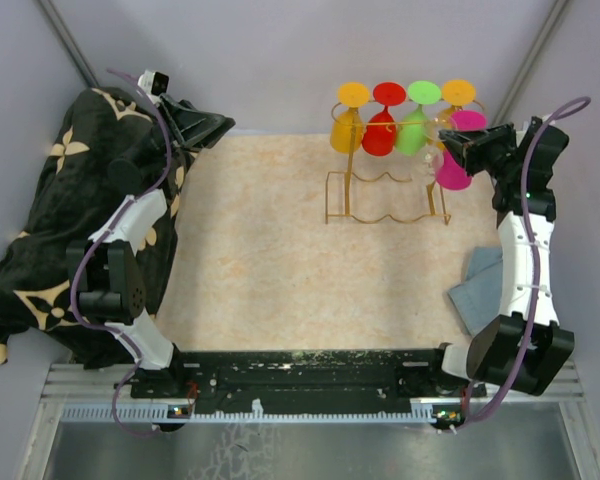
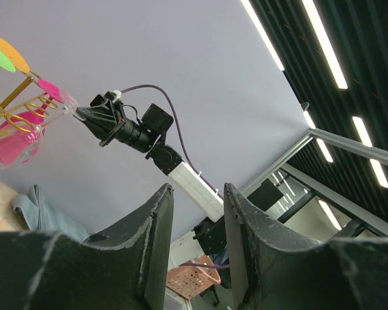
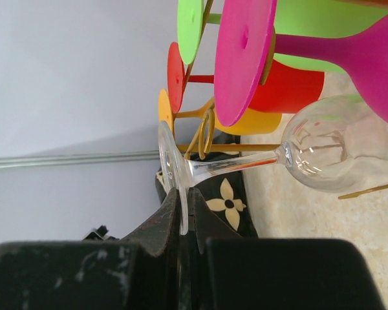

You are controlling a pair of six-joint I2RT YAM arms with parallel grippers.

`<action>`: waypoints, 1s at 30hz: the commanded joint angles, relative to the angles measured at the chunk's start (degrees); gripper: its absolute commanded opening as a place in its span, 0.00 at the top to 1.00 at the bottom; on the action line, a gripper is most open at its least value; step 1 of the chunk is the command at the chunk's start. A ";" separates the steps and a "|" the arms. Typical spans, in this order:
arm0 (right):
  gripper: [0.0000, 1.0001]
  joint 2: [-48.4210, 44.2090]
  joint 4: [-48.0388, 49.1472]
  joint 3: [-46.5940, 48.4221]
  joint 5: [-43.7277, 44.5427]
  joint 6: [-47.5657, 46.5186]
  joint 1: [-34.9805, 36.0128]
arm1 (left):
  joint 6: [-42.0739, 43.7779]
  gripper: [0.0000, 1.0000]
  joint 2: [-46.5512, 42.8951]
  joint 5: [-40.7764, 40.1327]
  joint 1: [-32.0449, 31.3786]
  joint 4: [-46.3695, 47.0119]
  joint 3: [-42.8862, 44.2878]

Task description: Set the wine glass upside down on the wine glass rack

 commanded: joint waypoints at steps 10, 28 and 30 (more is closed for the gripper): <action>1.00 0.26 12.90 -2.04 -0.20 5.10 -0.64 | -0.19 0.57 -0.66 0.49 0.37 12.43 -0.03; 1.00 0.95 17.01 -3.25 0.27 7.95 2.36 | -0.10 0.57 -0.75 0.52 0.43 12.26 -0.29; 1.00 0.93 16.91 -3.03 0.45 7.83 2.52 | -0.11 0.57 -0.70 0.45 0.34 12.26 -0.31</action>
